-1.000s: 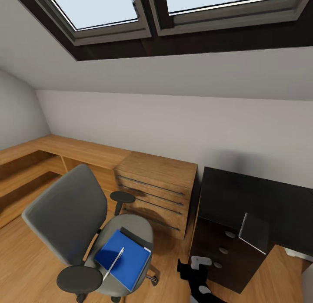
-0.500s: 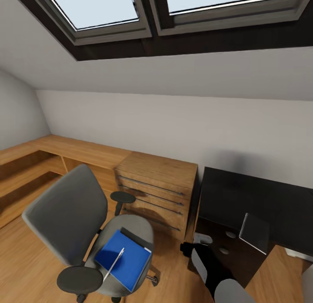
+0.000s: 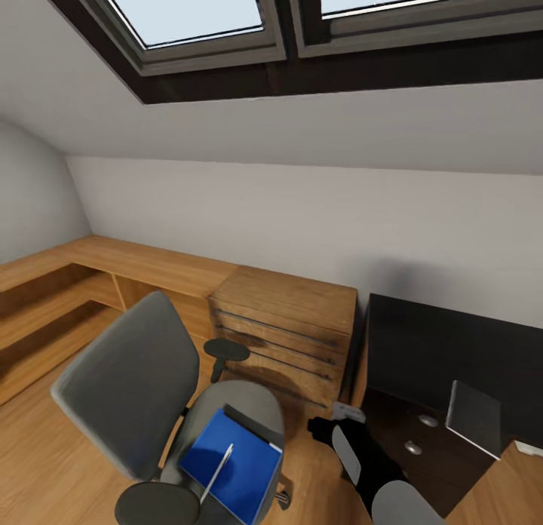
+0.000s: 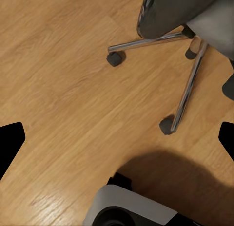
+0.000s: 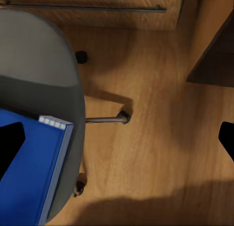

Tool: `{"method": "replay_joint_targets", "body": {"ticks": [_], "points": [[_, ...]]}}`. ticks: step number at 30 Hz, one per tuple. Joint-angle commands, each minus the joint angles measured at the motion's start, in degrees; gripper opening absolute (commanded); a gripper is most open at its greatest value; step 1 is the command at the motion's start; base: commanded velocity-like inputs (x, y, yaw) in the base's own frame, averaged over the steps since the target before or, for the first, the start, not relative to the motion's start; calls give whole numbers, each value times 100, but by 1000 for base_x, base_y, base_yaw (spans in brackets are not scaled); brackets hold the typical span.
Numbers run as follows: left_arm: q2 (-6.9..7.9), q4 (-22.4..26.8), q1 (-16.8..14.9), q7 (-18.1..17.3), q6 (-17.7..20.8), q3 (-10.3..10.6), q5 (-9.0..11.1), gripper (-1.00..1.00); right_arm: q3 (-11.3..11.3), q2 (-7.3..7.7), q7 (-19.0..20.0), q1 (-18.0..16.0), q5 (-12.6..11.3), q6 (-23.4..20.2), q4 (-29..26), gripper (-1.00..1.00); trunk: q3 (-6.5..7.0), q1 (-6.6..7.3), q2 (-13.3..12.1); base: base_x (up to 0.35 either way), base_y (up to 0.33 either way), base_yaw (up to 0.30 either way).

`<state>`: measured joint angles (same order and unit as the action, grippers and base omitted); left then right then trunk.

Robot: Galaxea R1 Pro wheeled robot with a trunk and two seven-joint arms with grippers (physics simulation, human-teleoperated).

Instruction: In the bedroom, organize the workspace by keeping the computer under the desk, ensuring the monitor is on the desk, placing the keyboard on the desk next to the monitor, placing the mouse on the desk next to the keyboard, moving the folder from the swivel chair onto the desk next to the mouse, stacking the notebook on top of the folder with the pen on top of the notebook, and positioning the swivel chair next to the desk.

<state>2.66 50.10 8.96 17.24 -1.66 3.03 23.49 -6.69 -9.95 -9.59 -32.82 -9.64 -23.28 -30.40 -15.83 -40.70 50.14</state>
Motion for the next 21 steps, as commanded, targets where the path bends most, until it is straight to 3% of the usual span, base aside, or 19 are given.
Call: {"method": "replay_joint_targets", "body": {"ticks": [1,16,21], "points": [[8,9,0,42,-18,32,59,100,2,-5,-8,0,-55,-20,-11,100,-7,-1,5,12,20,0],[17,8,0,36,-18,31,59,100,137,-5,58,3,-90,-18,-10,100,-7,-1,5,2,72,-1],[22,8,0,26,-18,28,59,100,133,-5,62,3,-86,-11,-10,100,-7,-1,5,0,270,-195]]}}
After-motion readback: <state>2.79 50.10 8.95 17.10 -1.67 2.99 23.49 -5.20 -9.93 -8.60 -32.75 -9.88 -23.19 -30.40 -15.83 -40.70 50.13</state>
